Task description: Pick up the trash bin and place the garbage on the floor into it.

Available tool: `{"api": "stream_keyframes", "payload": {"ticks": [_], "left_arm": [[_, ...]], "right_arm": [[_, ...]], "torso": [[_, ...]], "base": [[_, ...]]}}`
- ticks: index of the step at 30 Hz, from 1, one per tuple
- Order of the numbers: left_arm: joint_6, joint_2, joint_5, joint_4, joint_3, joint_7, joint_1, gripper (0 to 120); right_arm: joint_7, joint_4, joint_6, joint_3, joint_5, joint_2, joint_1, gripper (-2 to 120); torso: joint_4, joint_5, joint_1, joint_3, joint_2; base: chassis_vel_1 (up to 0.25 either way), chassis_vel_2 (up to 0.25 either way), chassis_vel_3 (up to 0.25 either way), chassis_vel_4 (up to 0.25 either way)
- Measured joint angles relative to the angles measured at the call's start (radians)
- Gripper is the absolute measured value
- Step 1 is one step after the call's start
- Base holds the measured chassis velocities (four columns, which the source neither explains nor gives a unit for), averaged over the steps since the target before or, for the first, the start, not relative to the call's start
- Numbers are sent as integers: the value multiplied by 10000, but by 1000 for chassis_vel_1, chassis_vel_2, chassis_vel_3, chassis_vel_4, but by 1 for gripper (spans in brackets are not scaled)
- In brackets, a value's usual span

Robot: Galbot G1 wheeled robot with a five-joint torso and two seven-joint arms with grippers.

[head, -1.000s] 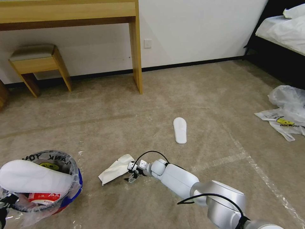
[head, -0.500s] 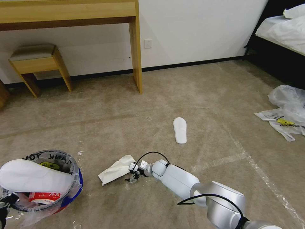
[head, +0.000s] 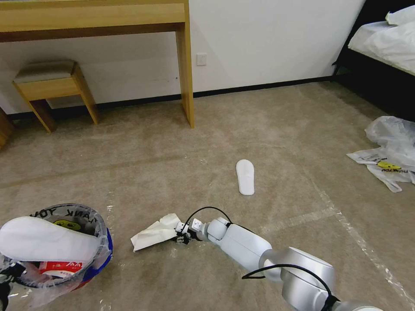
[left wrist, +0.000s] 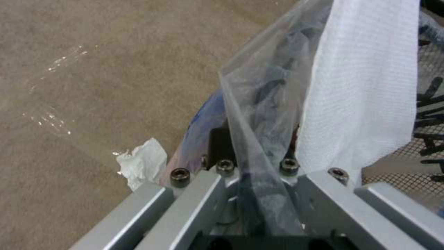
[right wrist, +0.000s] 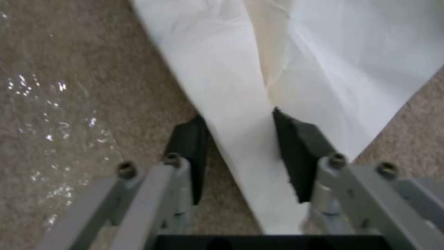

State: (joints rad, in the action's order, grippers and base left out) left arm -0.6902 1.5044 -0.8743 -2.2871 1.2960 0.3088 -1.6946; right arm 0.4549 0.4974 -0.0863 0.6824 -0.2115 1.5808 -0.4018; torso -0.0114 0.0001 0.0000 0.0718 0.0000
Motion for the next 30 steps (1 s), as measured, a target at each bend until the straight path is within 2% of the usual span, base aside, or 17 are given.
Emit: {"api": "stream_keyframes", "payload": {"ticks": [1, 2, 5, 8, 9, 23, 25, 28, 29, 30], "left_arm": [[5, 1, 5, 0, -5, 0, 8, 1], [5, 1, 5, 0, -5, 0, 8, 1], [8, -2, 16, 18, -10, -1, 39, 1], [10, 0, 21, 24, -16, -1, 45, 1], [12, 3, 27, 30, -24, -1, 52, 1], [13, -12, 101, 144, -142, 14, 184, 1], [13, -26, 101, 147, -152, 18, 193, 1], [0, -101, 91, 201, -196, 27, 224, 1], [0, -101, 91, 201, -196, 27, 224, 1], [-6, -133, 90, 236, -213, 32, 244, 1]], "right_arm": [[25, 6, 1, 1, 4, -29, 13, 27], [25, 6, 1, 1, 4, -29, 13, 27], [114, 85, 3, 6, 3, -120, 5, 9], [121, 91, 3, 6, 2, -128, -1, 5], [127, 105, 3, 8, 0, -139, -11, 1], [282, 696, 5, 54, -295, -547, -49, 0], [246, 992, -12, 47, -404, -704, -98, 0], [-235, 2437, 182, 17, -1344, -1403, -208, 0], [-235, 2437, 182, 17, -1344, -1403, -208, 0], [-492, 3147, 363, -110, -1749, -1657, -211, 0]], "torso": [[-2, -1, 0, 0, 0], [-2, -1, 0, 0, 0], [-3, -1, 0, 0, 0], [-3, -1, 0, 0, 0], [-3, -1, 0, 0, 0], [0, -2, 1, 1, 0], [3, -1, 1, 1, 0], [-4, -1, 0, 1, -1], [-4, -1, 0, 1, -1], [-5, -2, 0, 1, -1]], "base": [[0, 0, 0, 0], [0, 0, 0, 0], [0, 0, 0, 0], [0, 0, 0, 0], [0, 0, 0, 0], [0, 0, 0, 0], [0, 0, 0, 0], [0, 0, 0, 0], [0, 0, 0, 0], [0, 0, 0, 0]]}}
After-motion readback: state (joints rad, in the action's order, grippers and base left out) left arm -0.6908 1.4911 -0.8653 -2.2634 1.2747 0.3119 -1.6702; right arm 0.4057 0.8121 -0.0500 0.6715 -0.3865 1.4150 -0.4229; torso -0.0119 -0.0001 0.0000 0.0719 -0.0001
